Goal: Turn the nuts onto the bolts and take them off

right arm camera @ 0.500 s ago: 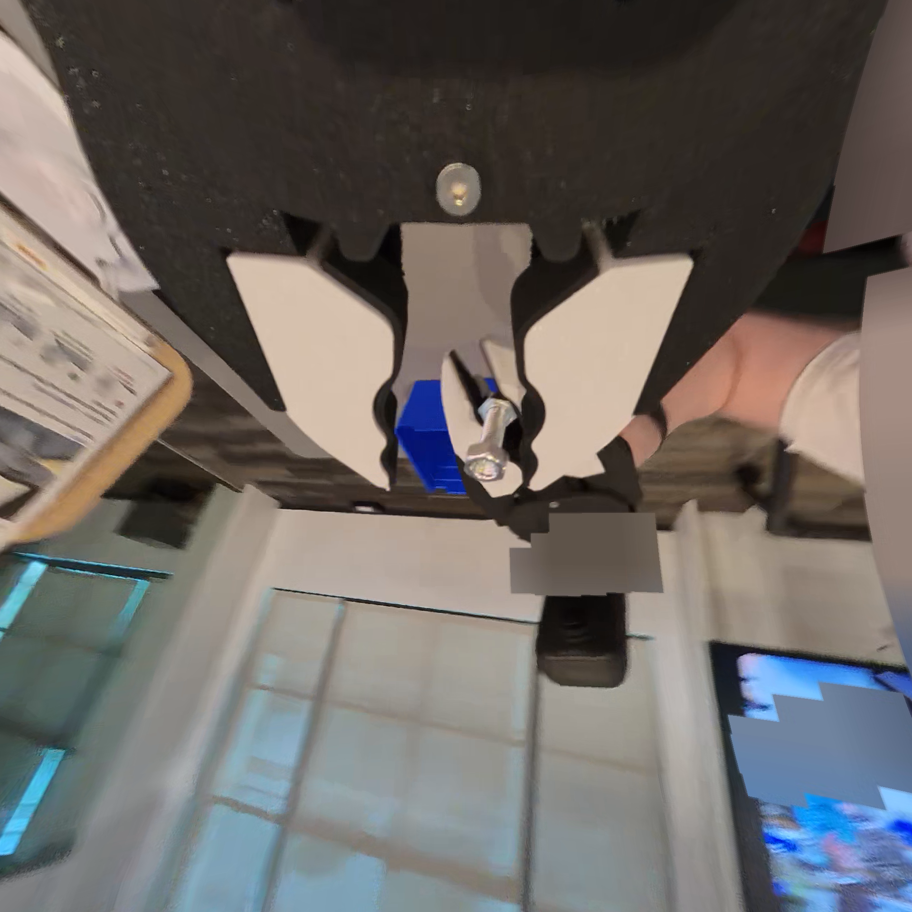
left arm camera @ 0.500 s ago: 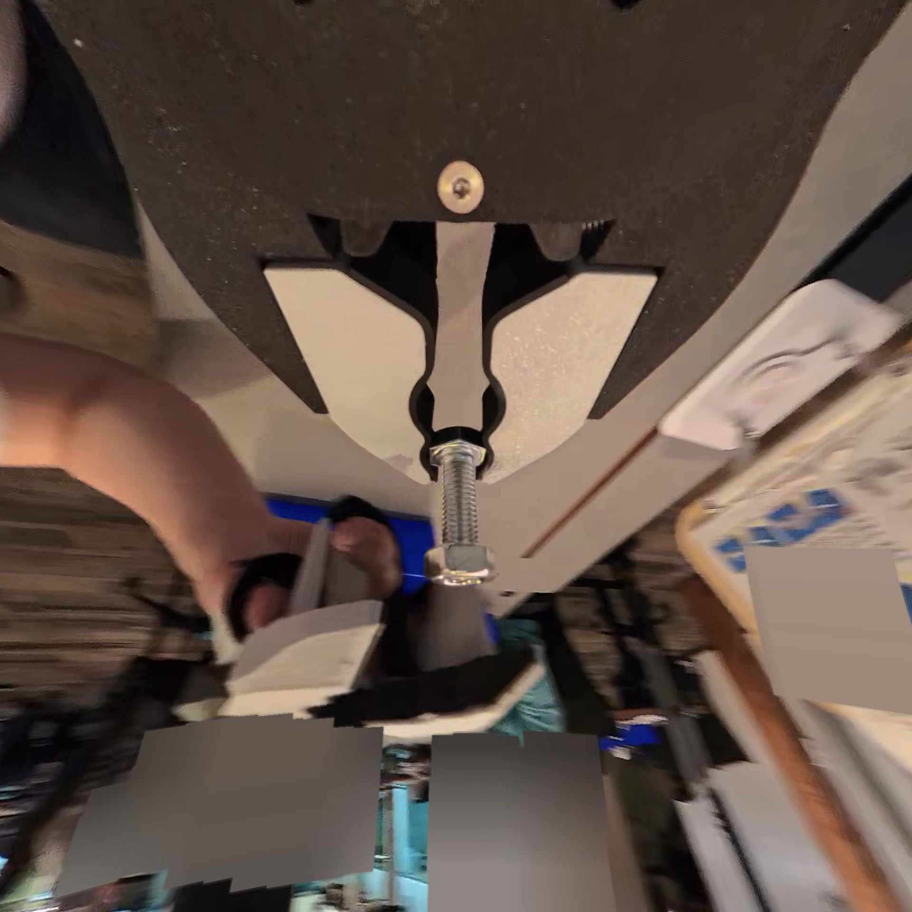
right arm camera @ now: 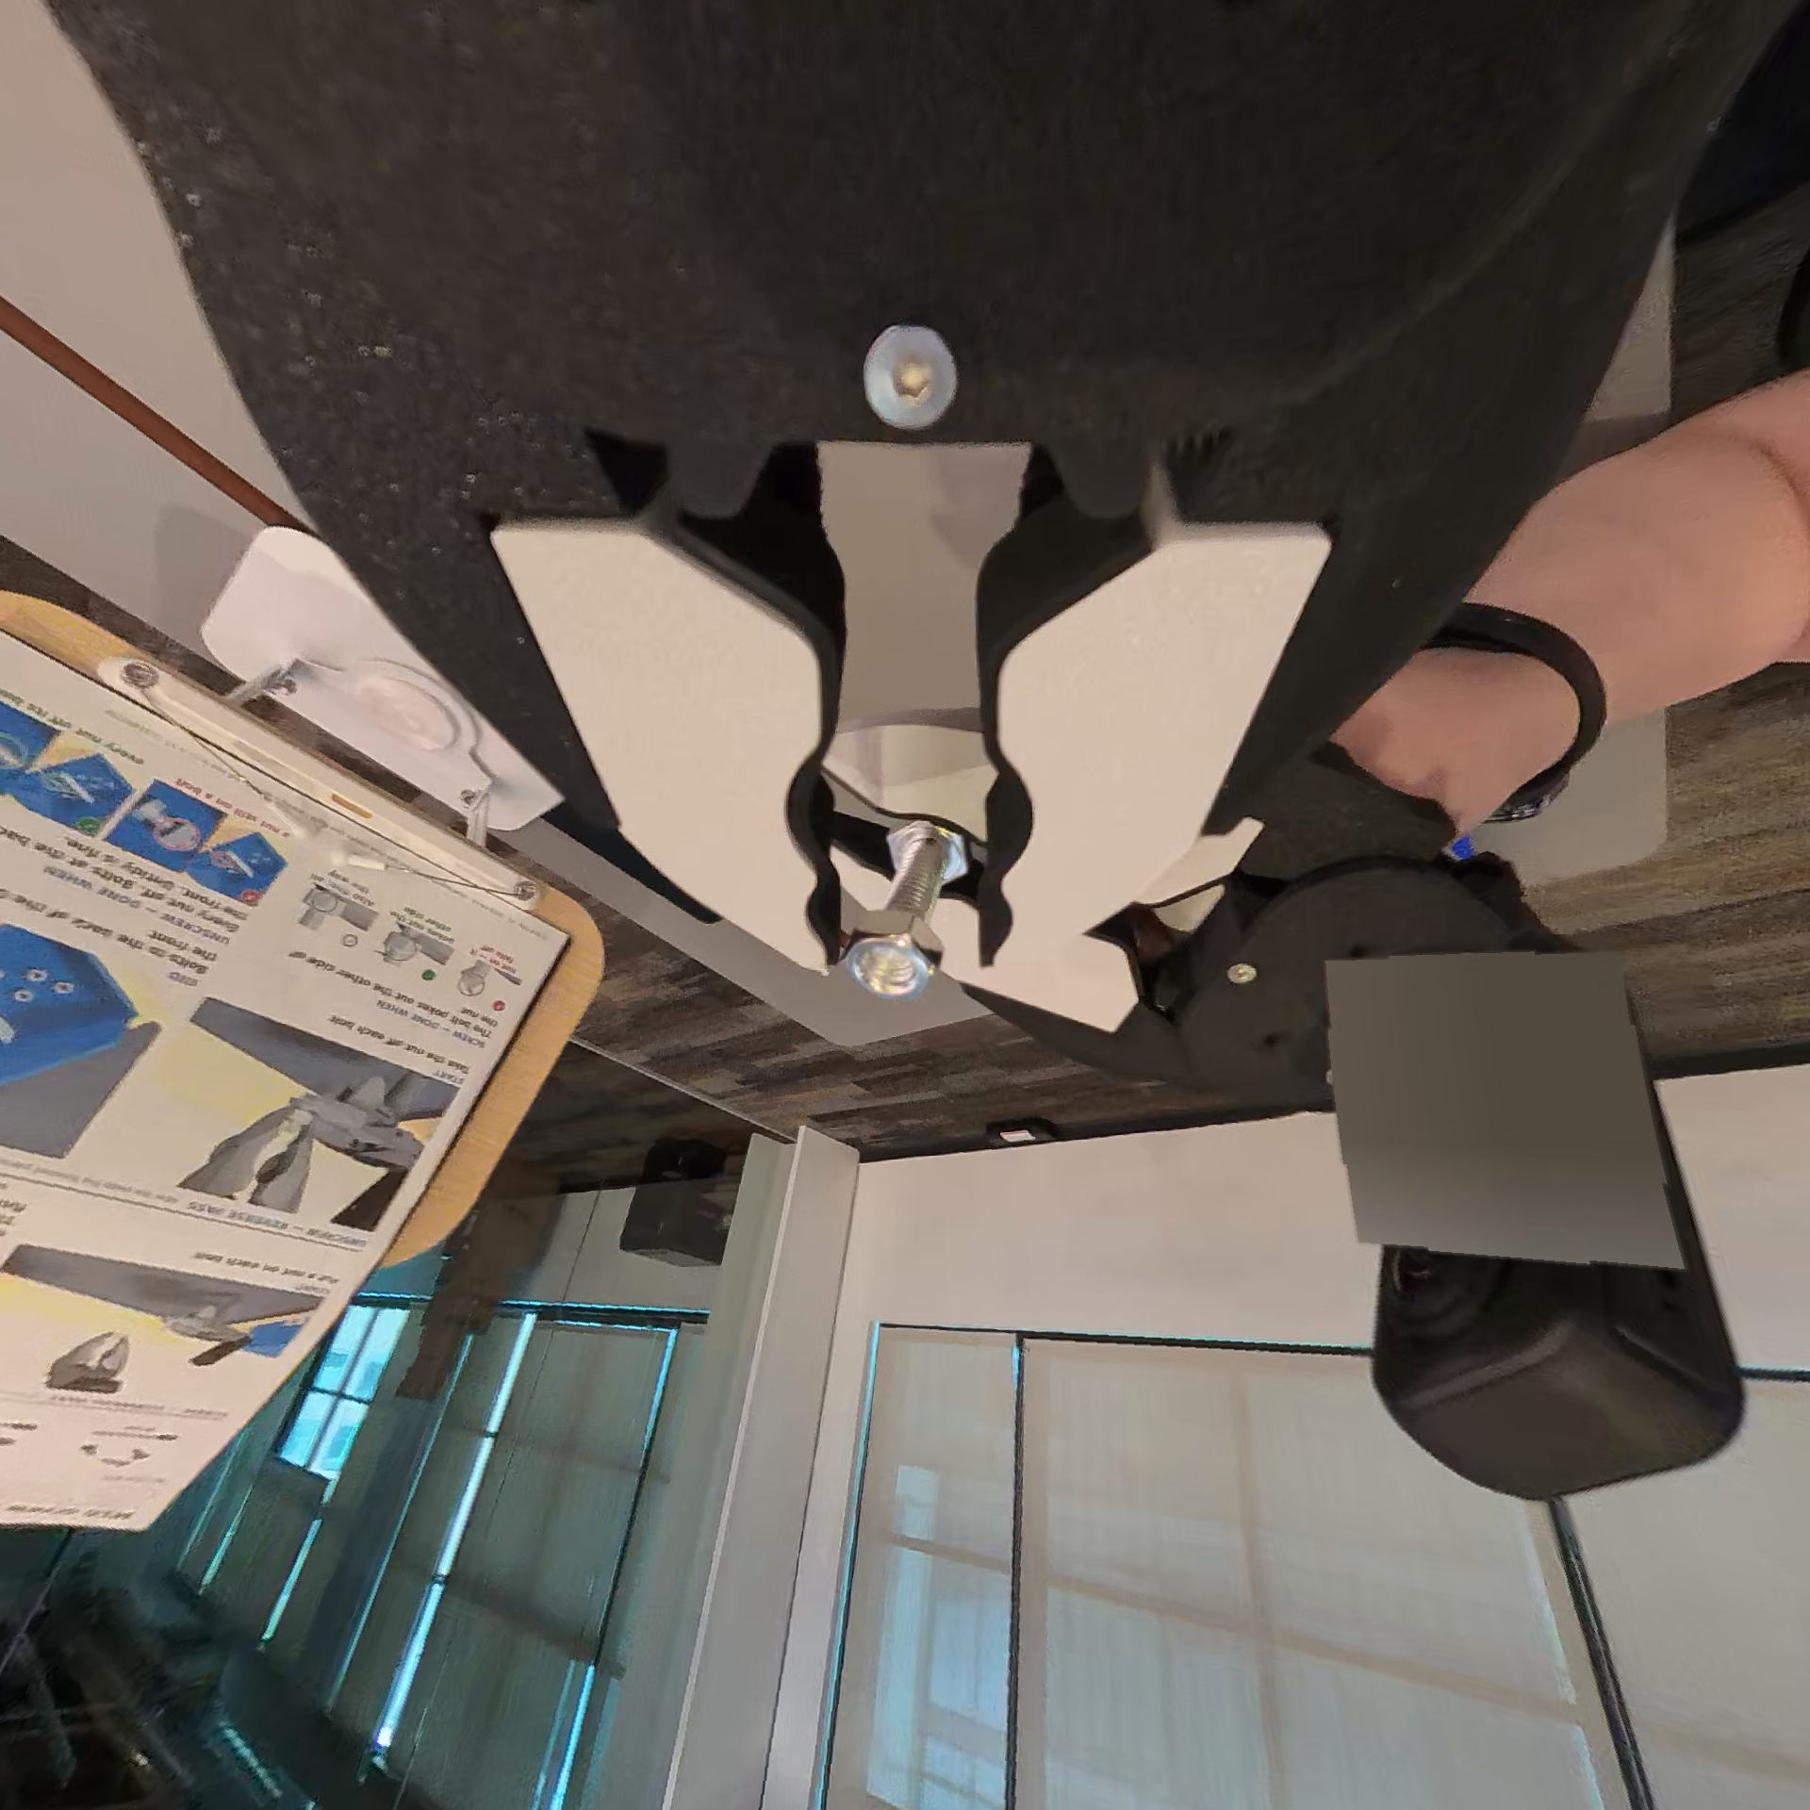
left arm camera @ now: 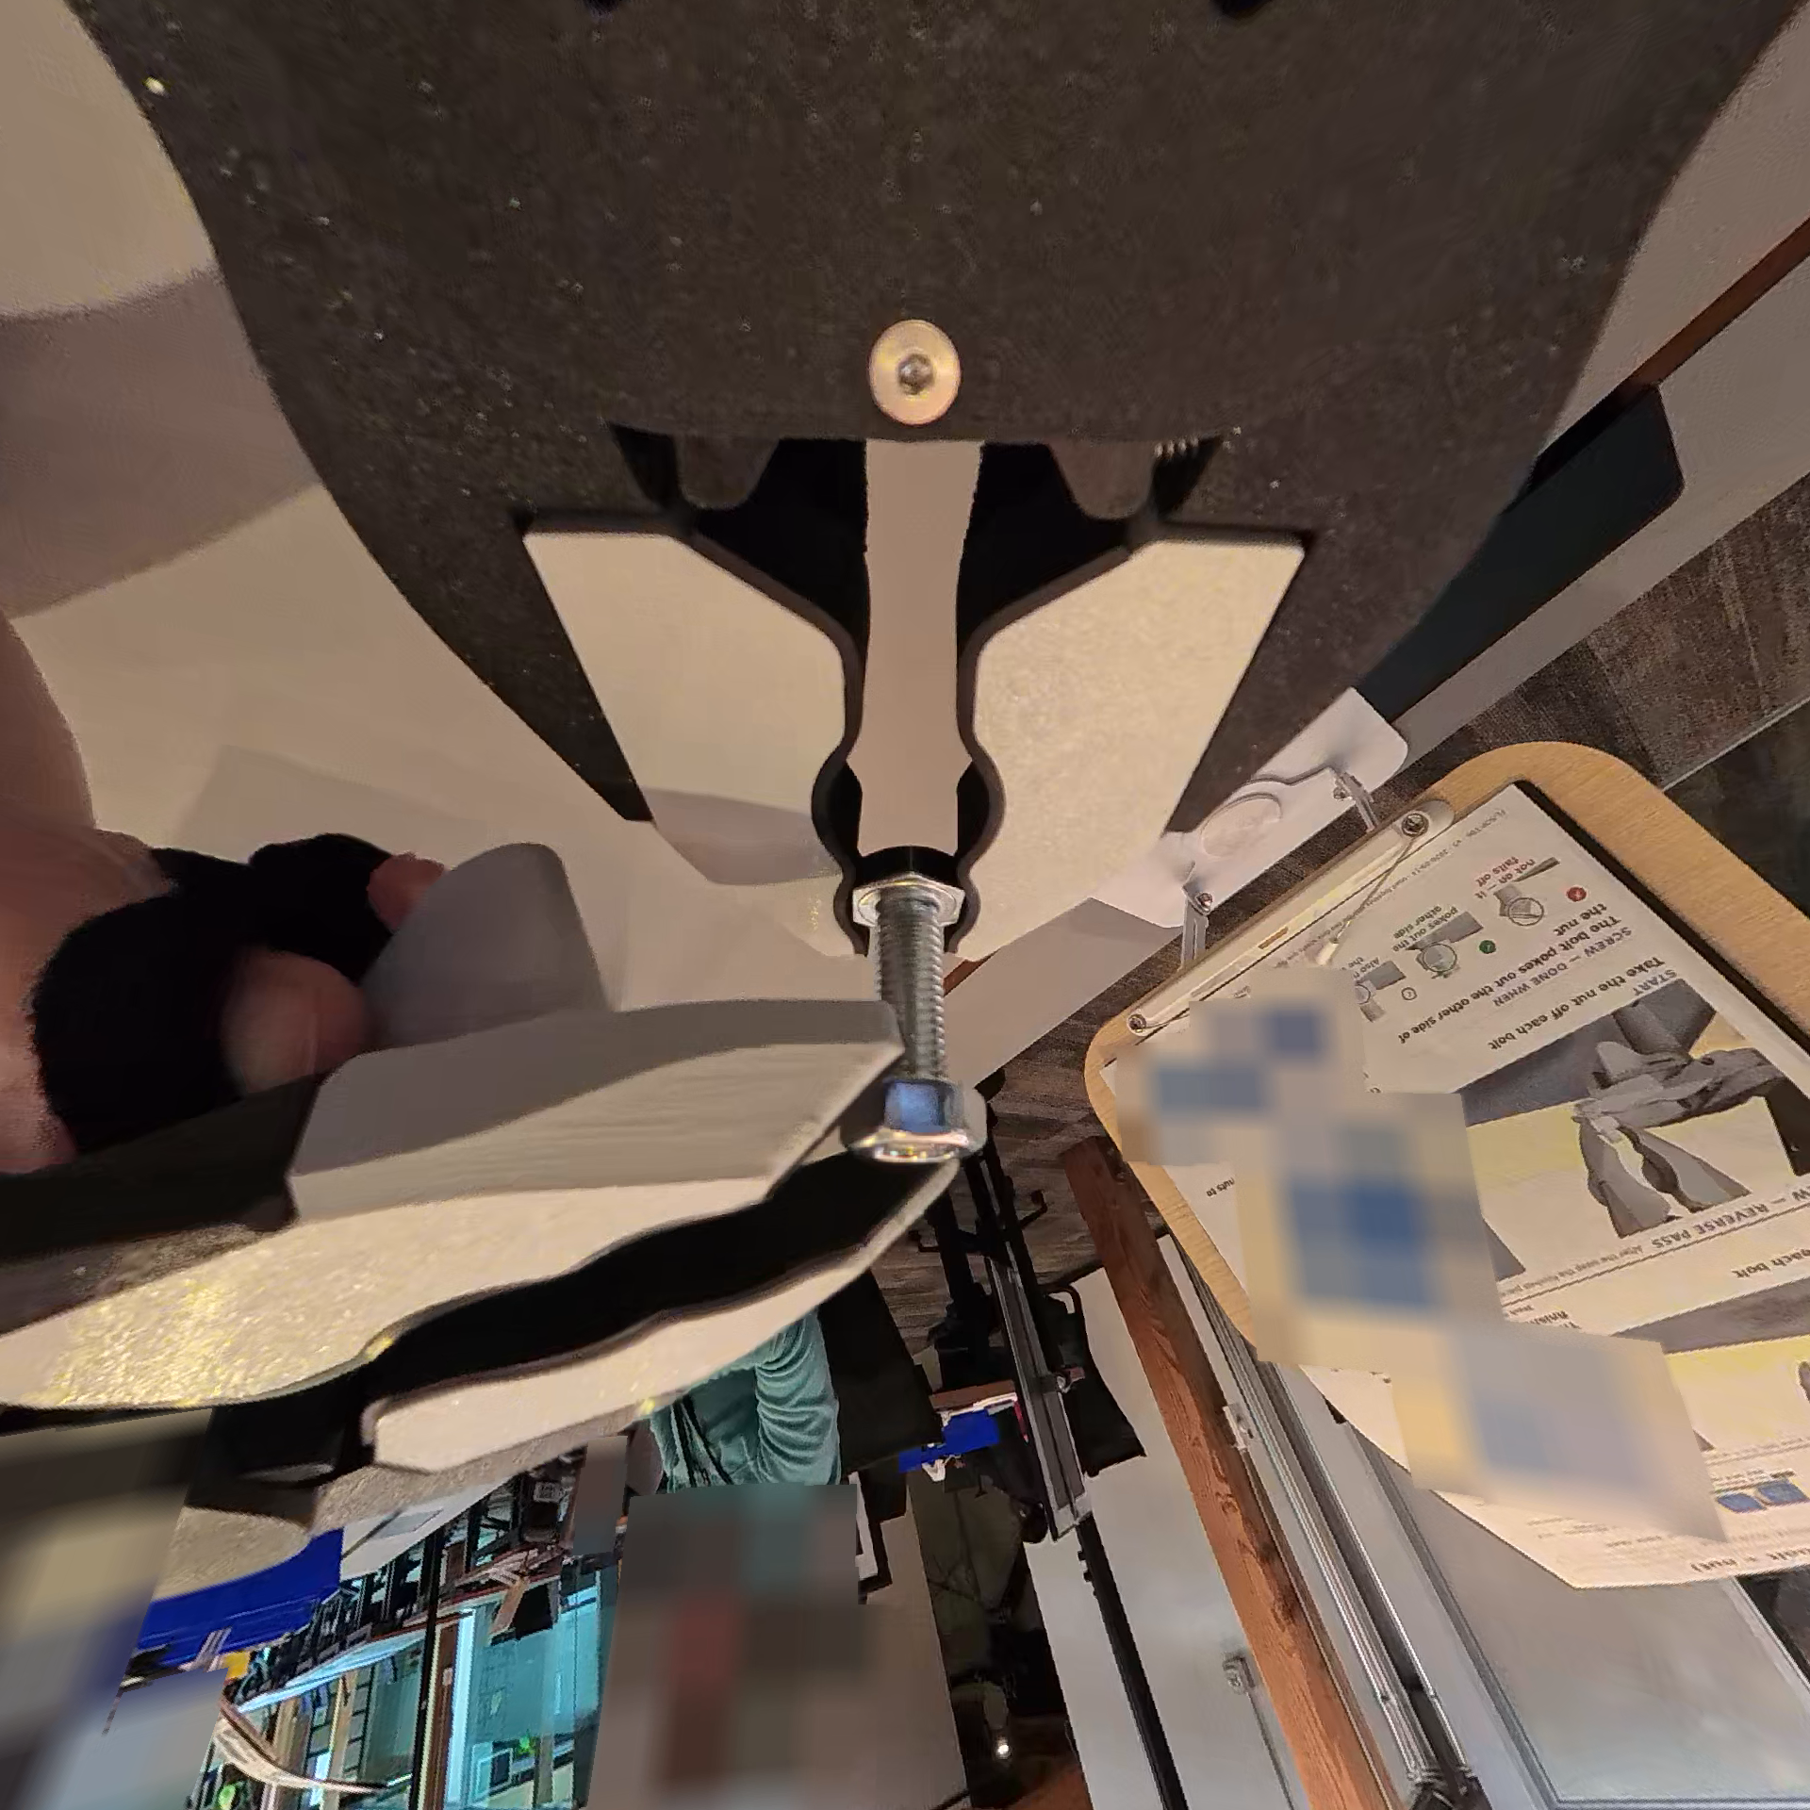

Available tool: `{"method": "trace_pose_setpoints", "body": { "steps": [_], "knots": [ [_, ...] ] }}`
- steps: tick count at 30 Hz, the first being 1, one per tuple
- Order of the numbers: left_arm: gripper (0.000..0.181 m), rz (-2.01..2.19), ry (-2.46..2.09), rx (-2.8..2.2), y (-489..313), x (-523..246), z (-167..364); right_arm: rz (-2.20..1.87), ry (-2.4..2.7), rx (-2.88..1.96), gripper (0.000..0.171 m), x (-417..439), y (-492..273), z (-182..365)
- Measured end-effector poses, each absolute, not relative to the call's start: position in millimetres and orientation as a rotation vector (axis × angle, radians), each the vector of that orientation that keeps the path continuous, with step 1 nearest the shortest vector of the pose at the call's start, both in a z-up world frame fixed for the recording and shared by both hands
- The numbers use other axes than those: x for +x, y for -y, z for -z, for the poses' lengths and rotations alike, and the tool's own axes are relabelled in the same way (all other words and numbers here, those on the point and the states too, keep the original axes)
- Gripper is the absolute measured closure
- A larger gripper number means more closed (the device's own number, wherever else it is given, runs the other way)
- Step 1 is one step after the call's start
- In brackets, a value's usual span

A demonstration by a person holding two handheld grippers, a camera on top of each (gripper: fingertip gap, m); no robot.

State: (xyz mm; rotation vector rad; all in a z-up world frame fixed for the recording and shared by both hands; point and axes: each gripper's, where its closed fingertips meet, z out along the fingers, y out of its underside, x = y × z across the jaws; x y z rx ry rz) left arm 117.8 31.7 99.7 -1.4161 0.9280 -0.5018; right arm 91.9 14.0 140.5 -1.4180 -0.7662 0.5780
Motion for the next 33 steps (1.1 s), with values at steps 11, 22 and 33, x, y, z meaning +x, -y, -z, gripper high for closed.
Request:
{"method": "trace_pose_setpoints", "body": {
  "steps": [11,22,33],
  "knots": [
    [0.167,0.697,-1.073,-1.354,-4,127,-106,-0.716,1.015,-1.259,0.152,95,6,-148],
    [0.167,1.190,-1.361,-1.300,61,147,-98,-1.139,1.459,-0.821,0.152,111,56,-143],
    [0.167,0.704,-1.015,-1.419,-25,125,-95,-0.899,0.928,-1.252,0.115,121,-23,-164]
  ]
}}
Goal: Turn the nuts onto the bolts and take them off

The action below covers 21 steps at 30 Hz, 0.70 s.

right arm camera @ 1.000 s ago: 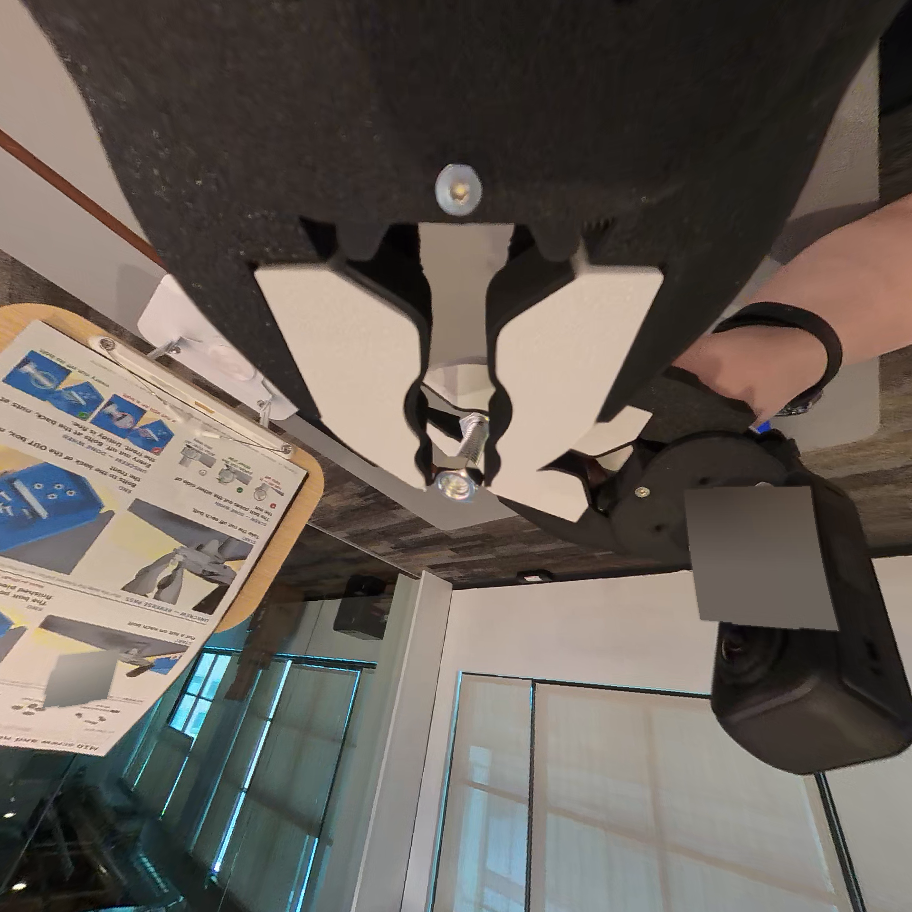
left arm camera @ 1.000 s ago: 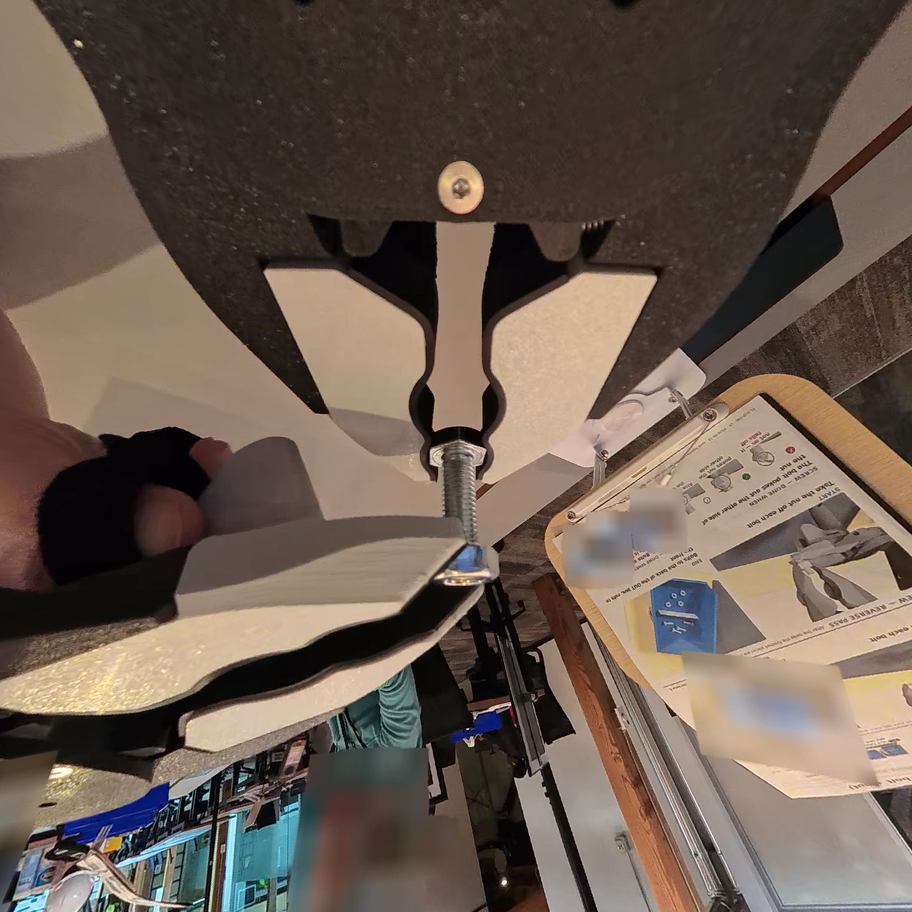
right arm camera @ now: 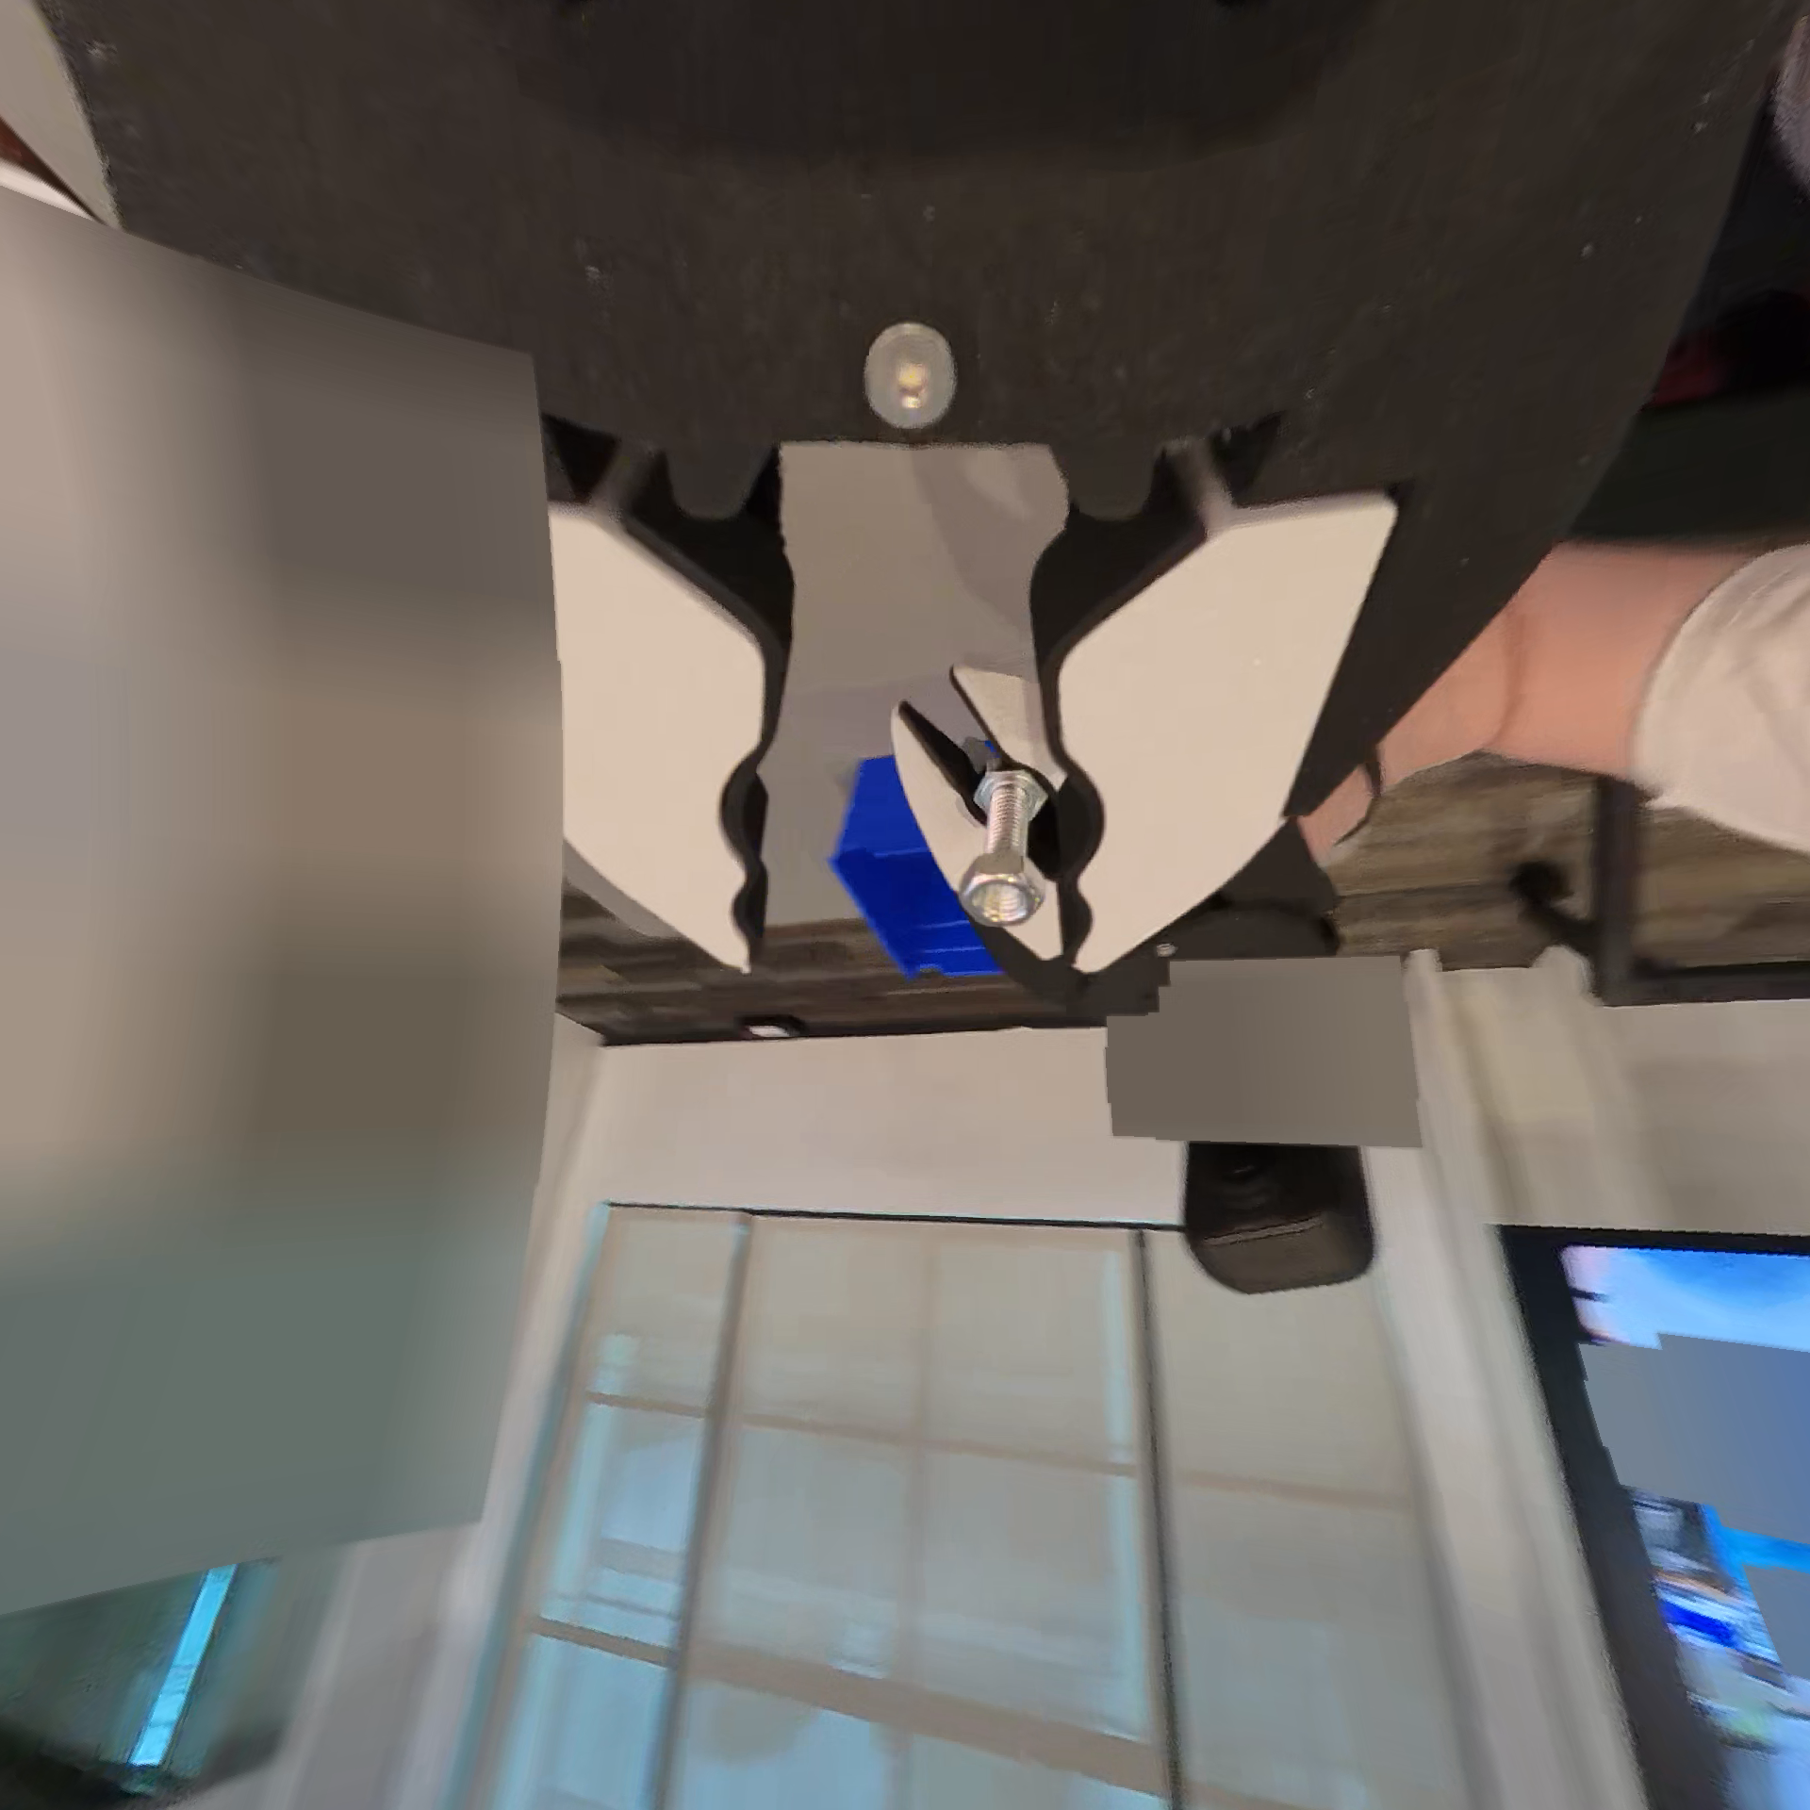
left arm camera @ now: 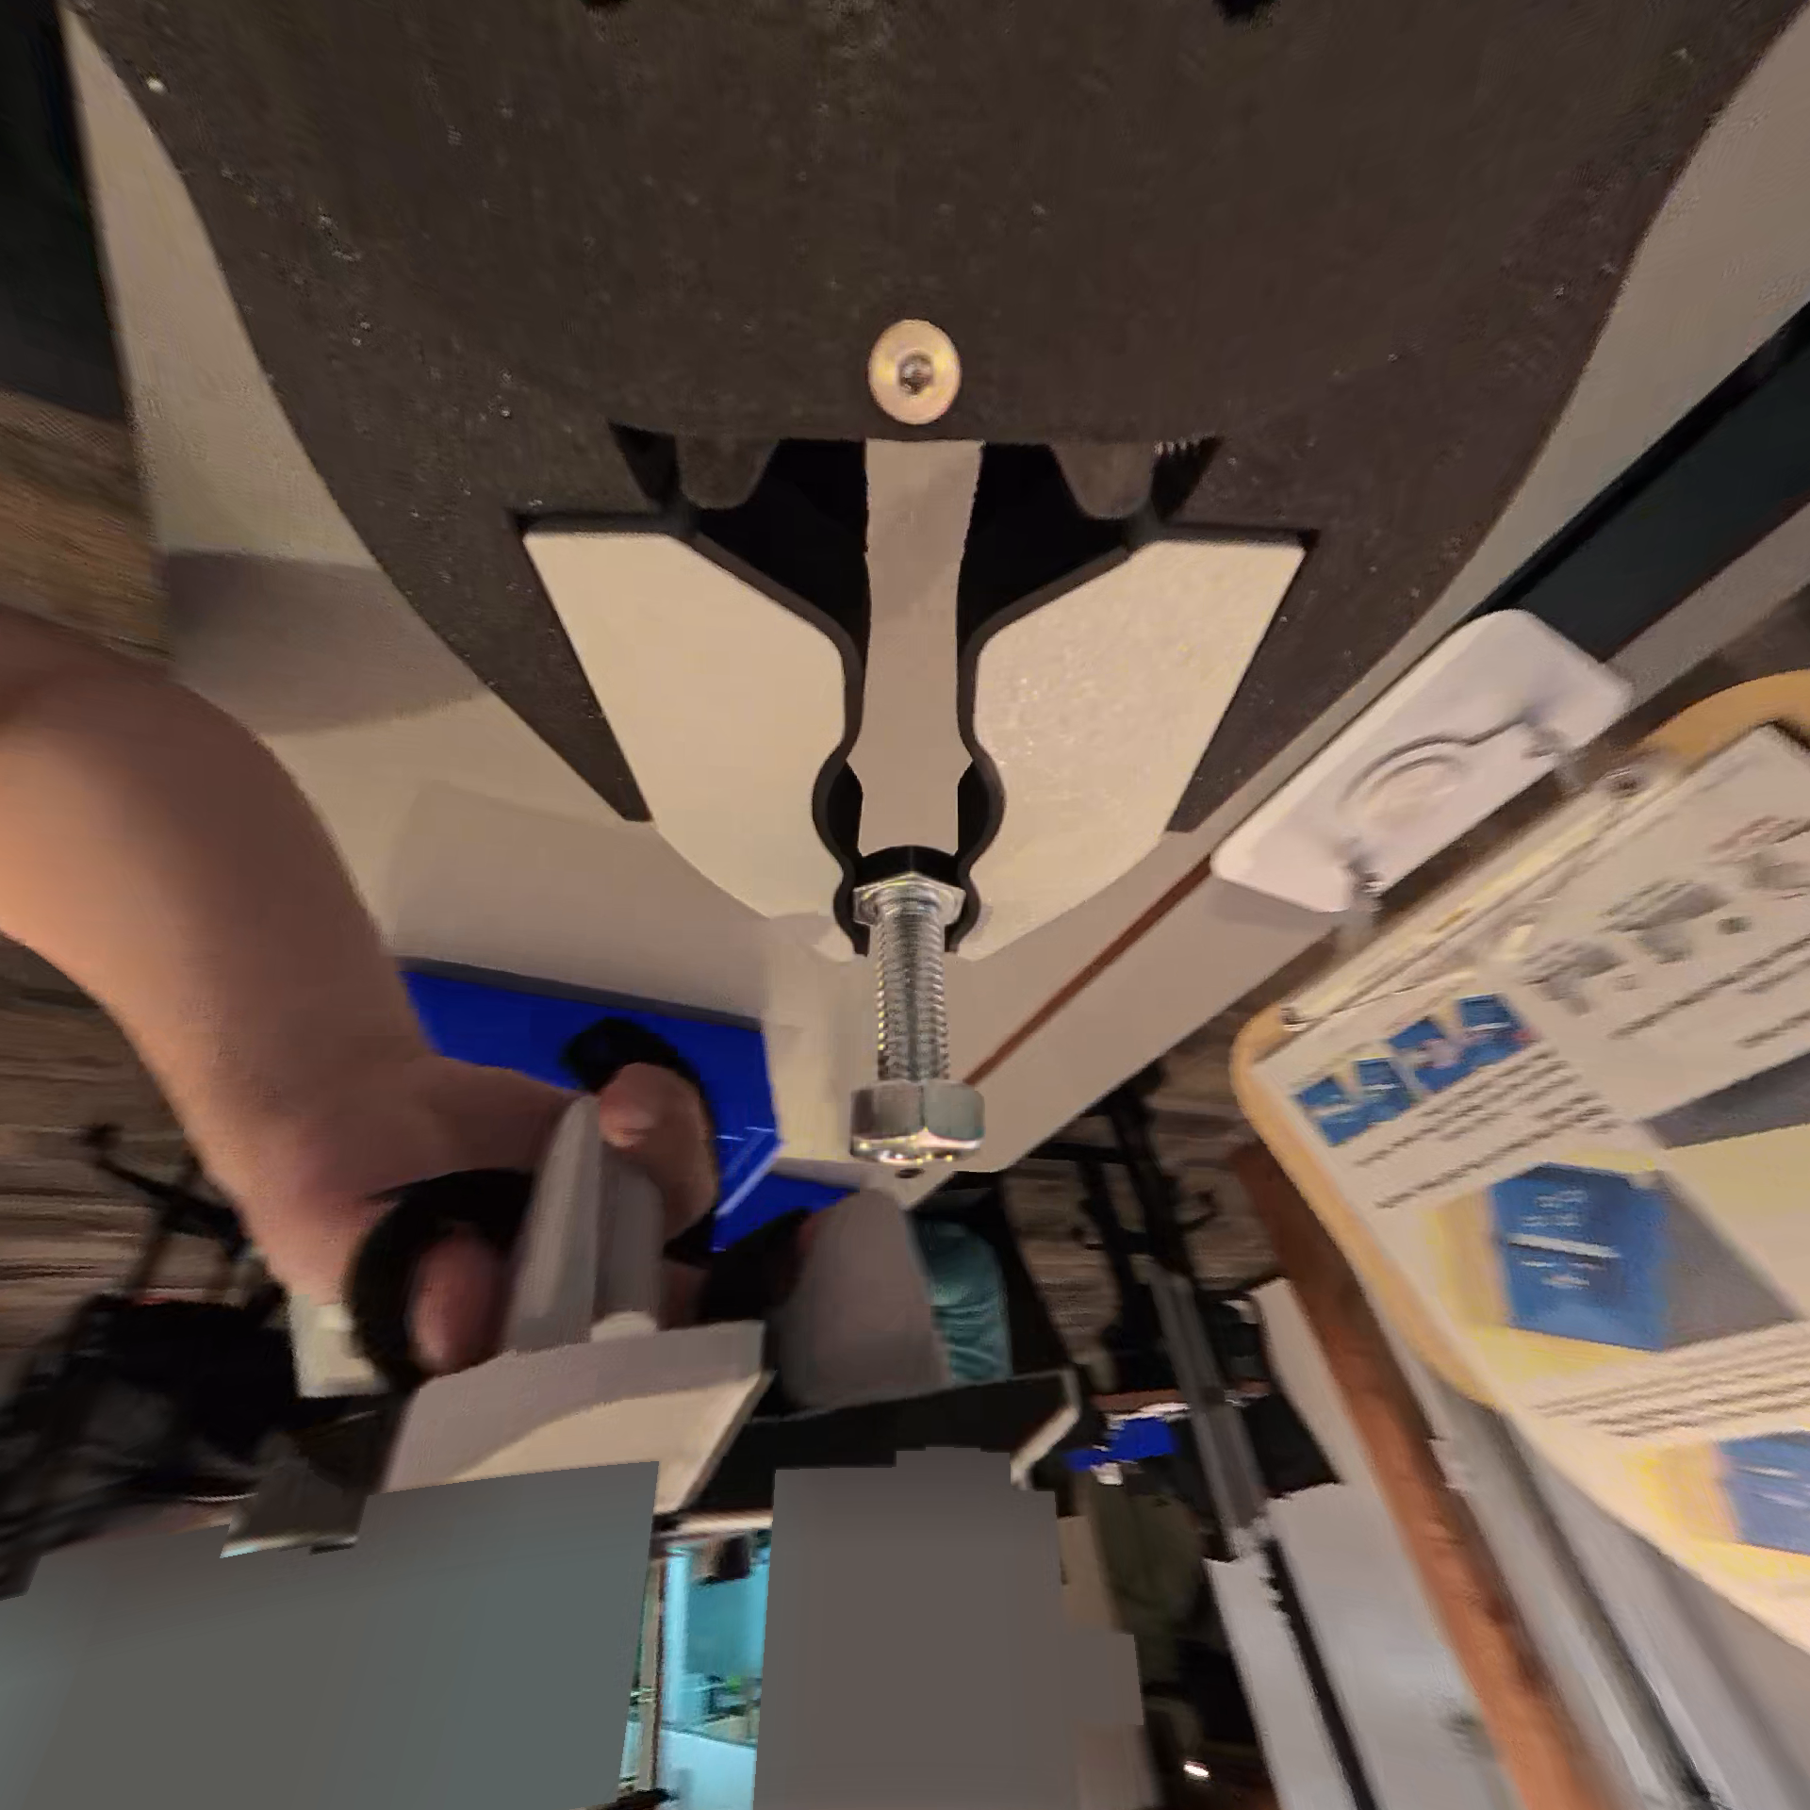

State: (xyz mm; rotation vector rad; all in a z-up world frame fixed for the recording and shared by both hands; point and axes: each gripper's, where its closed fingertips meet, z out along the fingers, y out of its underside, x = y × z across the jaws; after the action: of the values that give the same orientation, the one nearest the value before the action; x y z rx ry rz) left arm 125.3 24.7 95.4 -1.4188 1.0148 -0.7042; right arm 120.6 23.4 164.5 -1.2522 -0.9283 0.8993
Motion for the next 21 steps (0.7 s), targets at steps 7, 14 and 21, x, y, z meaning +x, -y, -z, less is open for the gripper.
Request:
{"method": "trace_pose_setpoints", "body": {
  "steps": [7,14,21],
  "knots": [
    [0.167,0.582,-0.933,-1.442,-48,117,-90,-0.554,0.837,-1.389,0.111,122,-51,-150],
    [0.167,0.484,-0.893,-1.451,-58,110,-89,-0.476,0.806,-1.356,0.116,110,-64,-147],
    [0.167,0.431,-0.873,-1.455,-64,106,-88,-0.649,0.784,-1.397,0.126,94,-49,-146]
  ]
}}
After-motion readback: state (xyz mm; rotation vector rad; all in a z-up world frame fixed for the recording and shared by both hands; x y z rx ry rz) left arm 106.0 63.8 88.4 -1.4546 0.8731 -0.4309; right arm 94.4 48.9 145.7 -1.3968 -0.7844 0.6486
